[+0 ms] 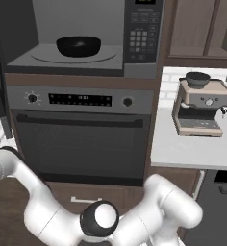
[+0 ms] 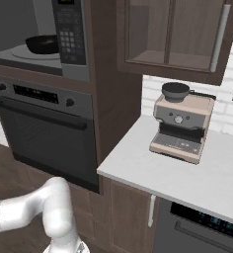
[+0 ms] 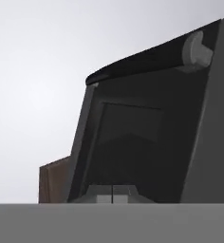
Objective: Open the microwave, place the bowl with waffle inside the microwave, then close the microwave door and turn it on.
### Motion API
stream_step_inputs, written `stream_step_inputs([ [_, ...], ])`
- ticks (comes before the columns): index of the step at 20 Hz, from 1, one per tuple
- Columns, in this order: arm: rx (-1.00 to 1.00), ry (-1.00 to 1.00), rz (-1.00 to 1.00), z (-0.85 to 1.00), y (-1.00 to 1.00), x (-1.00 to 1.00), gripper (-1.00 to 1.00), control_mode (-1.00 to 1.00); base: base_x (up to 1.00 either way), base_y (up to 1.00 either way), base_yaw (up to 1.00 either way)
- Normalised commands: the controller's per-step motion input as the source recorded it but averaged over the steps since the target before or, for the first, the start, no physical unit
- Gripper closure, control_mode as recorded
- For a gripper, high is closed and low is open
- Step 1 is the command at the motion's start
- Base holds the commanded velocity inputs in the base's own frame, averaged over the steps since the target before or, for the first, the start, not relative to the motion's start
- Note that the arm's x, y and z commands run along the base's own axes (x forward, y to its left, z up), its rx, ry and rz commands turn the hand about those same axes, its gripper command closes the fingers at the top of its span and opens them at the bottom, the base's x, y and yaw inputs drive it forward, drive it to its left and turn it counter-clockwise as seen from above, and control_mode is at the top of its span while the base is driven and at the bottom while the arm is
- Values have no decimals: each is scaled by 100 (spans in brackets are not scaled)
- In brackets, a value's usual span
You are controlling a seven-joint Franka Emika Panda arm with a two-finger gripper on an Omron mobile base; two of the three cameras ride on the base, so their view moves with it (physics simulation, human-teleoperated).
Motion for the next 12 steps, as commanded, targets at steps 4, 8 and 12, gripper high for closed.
stream_step_inputs([
  [4, 46, -8, 0, 55, -97, -33, 100, -100, 0, 0, 0],
  [8, 52, -9, 0, 69, -100, -41, 100, -100, 0, 0, 0],
  [12, 58, -4, 1, 76, -100, -39, 100, -100, 0, 0, 0],
])
